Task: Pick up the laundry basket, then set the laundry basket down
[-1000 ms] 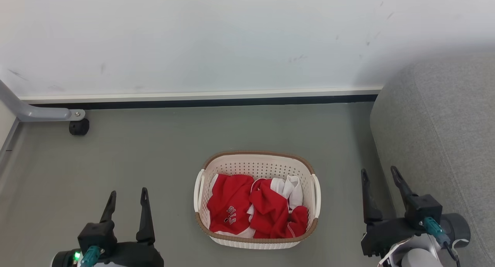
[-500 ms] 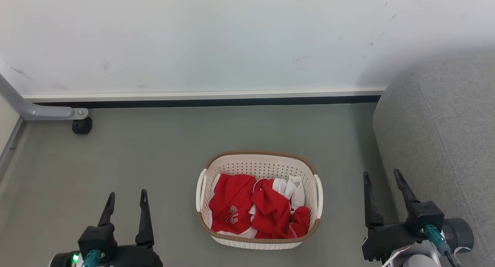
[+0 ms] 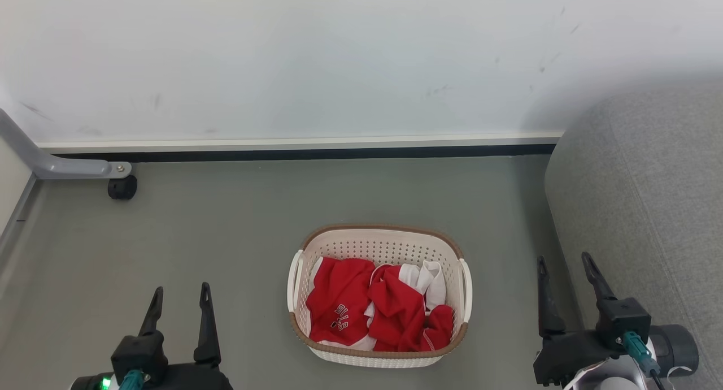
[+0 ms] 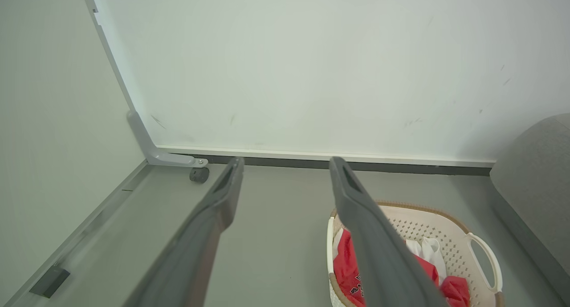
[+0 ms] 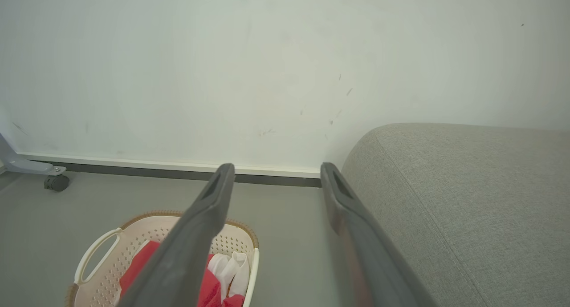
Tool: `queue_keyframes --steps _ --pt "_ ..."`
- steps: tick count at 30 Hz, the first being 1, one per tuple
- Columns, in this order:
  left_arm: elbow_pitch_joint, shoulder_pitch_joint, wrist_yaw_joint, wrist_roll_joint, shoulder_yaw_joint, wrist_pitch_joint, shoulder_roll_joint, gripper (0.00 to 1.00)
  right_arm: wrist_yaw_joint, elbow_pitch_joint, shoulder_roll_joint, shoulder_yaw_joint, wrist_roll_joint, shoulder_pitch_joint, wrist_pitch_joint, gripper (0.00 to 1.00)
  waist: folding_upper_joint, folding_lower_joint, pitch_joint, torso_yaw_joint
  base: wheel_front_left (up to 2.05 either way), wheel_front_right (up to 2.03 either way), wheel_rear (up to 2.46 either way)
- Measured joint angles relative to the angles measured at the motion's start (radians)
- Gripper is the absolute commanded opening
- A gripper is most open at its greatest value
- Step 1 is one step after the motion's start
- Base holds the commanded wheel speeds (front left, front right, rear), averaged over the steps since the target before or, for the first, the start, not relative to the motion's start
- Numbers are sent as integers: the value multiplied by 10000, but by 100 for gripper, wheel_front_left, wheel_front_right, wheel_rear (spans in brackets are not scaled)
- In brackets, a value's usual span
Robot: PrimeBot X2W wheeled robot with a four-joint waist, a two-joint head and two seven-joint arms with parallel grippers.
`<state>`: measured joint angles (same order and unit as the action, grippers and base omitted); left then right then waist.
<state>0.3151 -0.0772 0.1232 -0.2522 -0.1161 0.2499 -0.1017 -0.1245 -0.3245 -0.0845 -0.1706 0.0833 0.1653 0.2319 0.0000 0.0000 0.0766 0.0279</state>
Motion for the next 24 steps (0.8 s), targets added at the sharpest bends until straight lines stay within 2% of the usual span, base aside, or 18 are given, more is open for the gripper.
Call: queue_keyframes --steps 24 --pt "-257 232 0 2 115 -107 -2 100 0 364 102 109 -228 -198 -380 100 0 0 -56 56 0 0 0"
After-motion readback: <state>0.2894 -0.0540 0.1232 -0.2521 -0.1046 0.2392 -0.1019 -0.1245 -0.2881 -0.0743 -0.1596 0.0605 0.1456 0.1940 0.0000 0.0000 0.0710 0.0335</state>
